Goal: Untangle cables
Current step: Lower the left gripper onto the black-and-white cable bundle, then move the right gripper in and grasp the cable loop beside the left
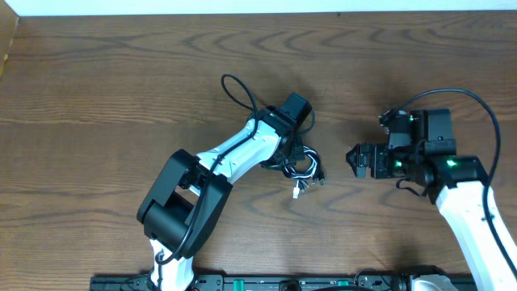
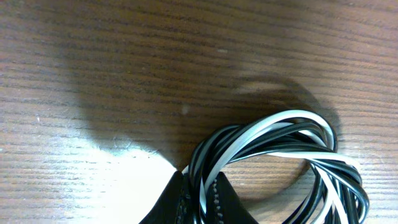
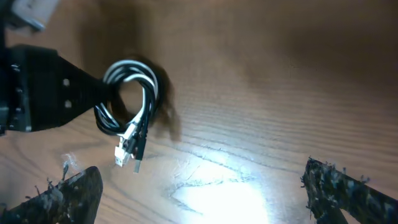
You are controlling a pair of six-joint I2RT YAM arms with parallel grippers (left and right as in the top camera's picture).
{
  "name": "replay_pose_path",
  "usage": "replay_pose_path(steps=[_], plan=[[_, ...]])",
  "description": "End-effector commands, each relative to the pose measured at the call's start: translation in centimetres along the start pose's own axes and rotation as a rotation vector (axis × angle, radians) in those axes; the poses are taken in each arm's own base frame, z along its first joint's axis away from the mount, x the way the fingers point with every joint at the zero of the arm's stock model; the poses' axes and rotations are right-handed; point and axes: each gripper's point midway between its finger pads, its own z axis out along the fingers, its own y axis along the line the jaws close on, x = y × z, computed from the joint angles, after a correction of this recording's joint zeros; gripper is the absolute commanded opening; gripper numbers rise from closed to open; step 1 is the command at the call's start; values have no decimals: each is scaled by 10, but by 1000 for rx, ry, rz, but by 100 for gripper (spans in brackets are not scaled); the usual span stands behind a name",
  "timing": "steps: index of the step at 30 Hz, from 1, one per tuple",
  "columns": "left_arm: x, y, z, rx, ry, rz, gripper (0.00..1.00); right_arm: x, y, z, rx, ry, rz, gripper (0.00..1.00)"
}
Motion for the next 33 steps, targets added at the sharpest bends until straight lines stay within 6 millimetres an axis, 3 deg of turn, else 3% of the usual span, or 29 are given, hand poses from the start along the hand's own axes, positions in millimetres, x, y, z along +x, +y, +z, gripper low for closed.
replay_pose_path(steps=[1, 4, 9, 17, 21, 25, 32, 33], plan=[[5, 0, 2, -2, 25, 39, 8, 4, 6, 14, -41, 61, 65, 98], [9, -3, 2, 18, 45, 57, 8, 8, 14, 30, -112, 114, 102, 95], [14, -11, 1, 64, 77, 68, 8, 11, 33, 59, -212, 181, 126, 74], [19, -19, -1, 107, 106, 73, 7, 25, 43, 101, -209, 267, 185, 66], [20, -20, -1, 114, 112, 73, 7, 32, 45, 115, -199, 300, 219, 57], [20, -20, -1, 114, 113, 72, 8, 42, 43, 127, -172, 337, 253, 43], [22, -24, -4, 147, 130, 113, 8, 54, 35, 137, -132, 381, 295, 2], [23, -25, -6, 163, 135, 133, 8, 53, 36, 138, -132, 381, 295, 1]])
